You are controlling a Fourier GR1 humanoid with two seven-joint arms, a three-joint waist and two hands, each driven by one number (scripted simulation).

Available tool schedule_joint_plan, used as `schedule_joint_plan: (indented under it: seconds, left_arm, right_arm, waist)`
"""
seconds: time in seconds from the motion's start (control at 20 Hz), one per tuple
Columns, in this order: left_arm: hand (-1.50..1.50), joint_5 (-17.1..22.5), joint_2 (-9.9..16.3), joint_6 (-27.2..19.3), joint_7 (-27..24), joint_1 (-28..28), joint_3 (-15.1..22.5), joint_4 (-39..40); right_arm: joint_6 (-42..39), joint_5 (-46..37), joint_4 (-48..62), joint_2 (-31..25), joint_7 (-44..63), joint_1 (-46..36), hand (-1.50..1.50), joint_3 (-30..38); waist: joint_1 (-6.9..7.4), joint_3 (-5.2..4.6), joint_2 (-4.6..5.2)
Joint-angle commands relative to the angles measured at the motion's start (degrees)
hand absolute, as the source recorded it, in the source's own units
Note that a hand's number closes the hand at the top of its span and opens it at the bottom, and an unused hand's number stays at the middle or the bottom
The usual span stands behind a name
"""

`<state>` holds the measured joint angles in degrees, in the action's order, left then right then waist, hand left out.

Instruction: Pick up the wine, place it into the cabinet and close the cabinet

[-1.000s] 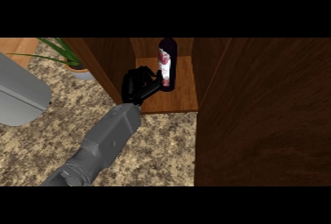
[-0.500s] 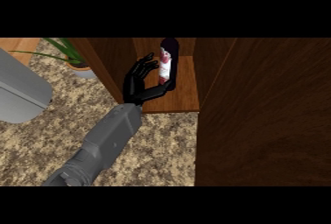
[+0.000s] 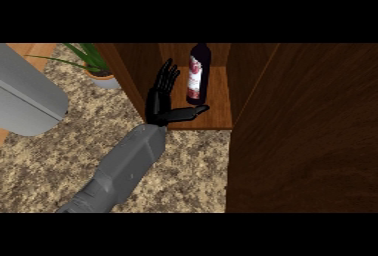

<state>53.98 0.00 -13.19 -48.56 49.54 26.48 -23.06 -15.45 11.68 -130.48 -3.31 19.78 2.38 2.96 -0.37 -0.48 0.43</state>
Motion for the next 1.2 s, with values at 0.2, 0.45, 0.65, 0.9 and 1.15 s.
schedule_joint_plan:
  seconds: [0.2,0.45,0.65,0.9,1.15]
  left_arm:
    - [-1.5,-5.0,7.1,-3.7,6.8,-12.7,6.5,-23.6]
    - [-1.5,-7.5,12.7,-8.9,14.6,-21.2,11.8,-44.3]
    - [-1.5,-8.1,18.5,-14.0,20.8,-27.3,12.2,-60.9]
    - [-1.5,-11.4,23.5,-18.8,24.6,-35.4,12.7,-77.4]
    - [-1.5,-14.2,25.2,-17.9,26.2,-41.5,11.3,-83.8]
  right_arm:
    - [0.6,-1.2,-2.3,1.6,0.4,3.3,-1.5,-2.0]
    - [0.2,0.1,0.3,0.4,-0.6,1.0,-1.5,0.9]
    - [2.3,-3.7,-3.6,2.0,2.0,1.0,-1.5,-3.5]
    - [0.4,3.6,-6.0,-1.2,4.8,1.0,-1.5,0.9]
    - [-2.2,-0.9,-2.3,-1.9,2.9,0.2,1.5,-2.5]
  waist:
    - [2.38,0.55,-1.34]
    - [2.58,0.57,-1.21]
    - [1.79,0.52,-0.96]
    - [1.09,0.51,-0.73]
    - [0.7,0.49,-0.54]
